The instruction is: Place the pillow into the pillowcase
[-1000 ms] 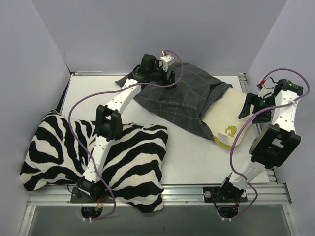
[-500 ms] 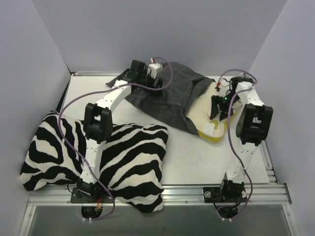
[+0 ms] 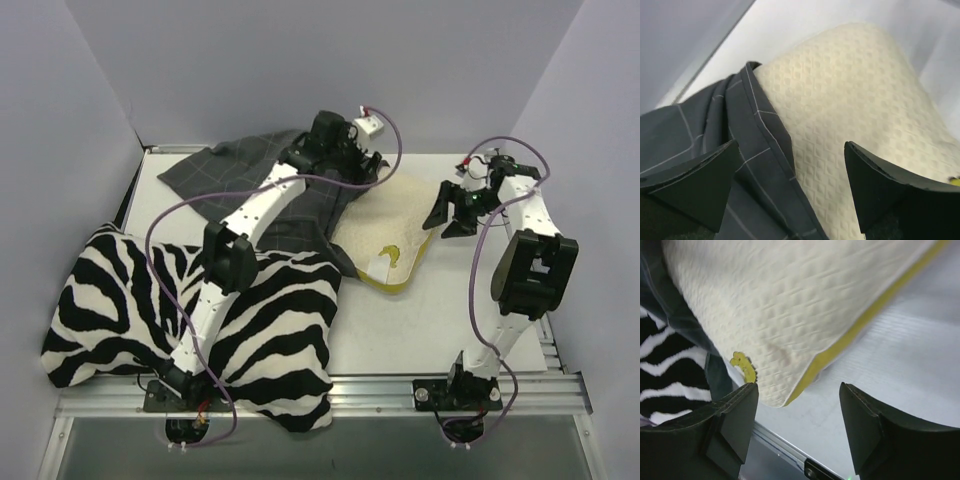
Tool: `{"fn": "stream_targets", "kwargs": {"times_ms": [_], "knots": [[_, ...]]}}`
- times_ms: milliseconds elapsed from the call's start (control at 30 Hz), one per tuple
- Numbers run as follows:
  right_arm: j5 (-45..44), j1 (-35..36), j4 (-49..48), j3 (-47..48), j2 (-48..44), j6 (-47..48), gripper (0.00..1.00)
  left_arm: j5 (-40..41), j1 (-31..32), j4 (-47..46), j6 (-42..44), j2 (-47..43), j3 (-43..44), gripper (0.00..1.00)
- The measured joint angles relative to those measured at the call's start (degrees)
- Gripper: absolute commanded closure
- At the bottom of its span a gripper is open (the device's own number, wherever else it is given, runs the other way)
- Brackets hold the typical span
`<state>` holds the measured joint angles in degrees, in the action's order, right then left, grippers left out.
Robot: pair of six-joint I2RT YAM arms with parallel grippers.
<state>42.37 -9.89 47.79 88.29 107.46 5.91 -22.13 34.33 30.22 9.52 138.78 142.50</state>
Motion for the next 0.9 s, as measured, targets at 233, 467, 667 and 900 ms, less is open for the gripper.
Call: {"fn": "stream_targets", "kwargs": {"times_ms": [233,467,667,900], "knots": [[-1.0,-3.5,-5.4,6.9,7.2,-8.9,0.36,8.5,1.3,-0.9,1.5,11.2,2.2,0.2],[0.5,-0.5,-11.3,9.3,17.0,-14.1,0.7,11.6,1.4,-3.9,2.2,13.0,1.7,0.83],[5.7,1.8,-21.4,1.9,15.7,-22.6,0.93,-1.2,2.5,-10.1,-1.1,13.0,1.8,1.0],[9.8,3.9,-36.6,-10.8,10.0,-38.1,0.99,-20.1,8.6,-24.2,-18.4,13.2,1.7,1.0]]}}
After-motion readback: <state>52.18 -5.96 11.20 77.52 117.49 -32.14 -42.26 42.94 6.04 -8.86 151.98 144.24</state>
